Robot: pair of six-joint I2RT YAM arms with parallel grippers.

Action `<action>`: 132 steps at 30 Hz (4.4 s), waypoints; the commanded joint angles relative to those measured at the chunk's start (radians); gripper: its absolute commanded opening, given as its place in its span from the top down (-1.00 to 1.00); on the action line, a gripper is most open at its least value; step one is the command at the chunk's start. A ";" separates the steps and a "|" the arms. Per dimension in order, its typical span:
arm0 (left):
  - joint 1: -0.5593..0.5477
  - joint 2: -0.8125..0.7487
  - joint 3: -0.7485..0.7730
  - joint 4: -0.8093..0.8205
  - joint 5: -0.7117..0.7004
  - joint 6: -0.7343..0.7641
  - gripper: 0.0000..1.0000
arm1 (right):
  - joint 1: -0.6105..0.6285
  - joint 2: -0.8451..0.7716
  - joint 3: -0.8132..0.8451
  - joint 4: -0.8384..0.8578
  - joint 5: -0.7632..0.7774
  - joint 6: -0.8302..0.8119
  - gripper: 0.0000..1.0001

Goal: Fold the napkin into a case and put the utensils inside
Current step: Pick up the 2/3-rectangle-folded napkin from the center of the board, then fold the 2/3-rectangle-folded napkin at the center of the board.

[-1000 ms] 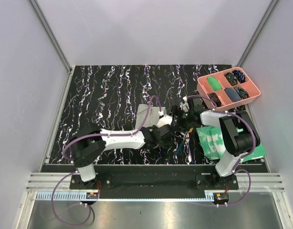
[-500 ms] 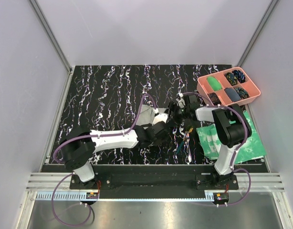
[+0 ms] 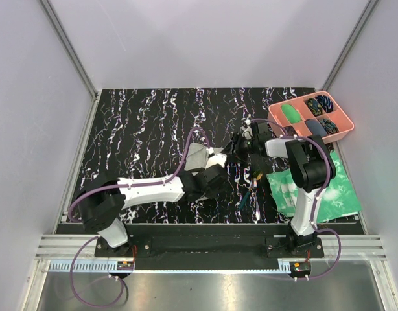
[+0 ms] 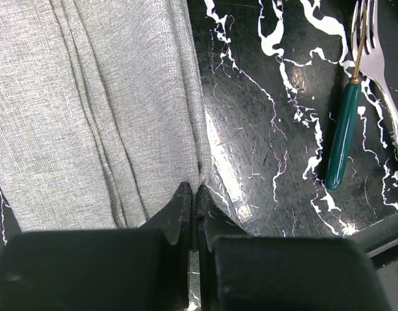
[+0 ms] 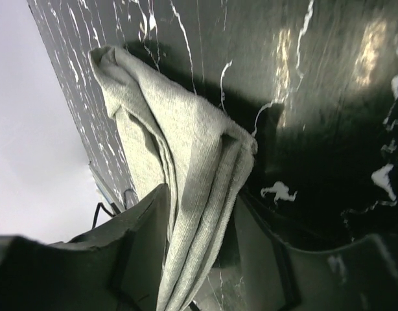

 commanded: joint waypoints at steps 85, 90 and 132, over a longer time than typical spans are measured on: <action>0.098 -0.103 -0.463 0.750 0.445 -0.223 1.00 | 0.142 -0.088 0.365 -0.564 0.399 -0.101 1.00; 0.098 -0.101 -0.463 0.755 0.453 -0.219 0.93 | 0.170 -0.074 0.379 -0.564 0.413 -0.068 1.00; 0.435 0.098 -0.355 0.661 0.445 -0.107 0.90 | 0.349 -0.067 0.310 -0.398 0.498 0.422 1.00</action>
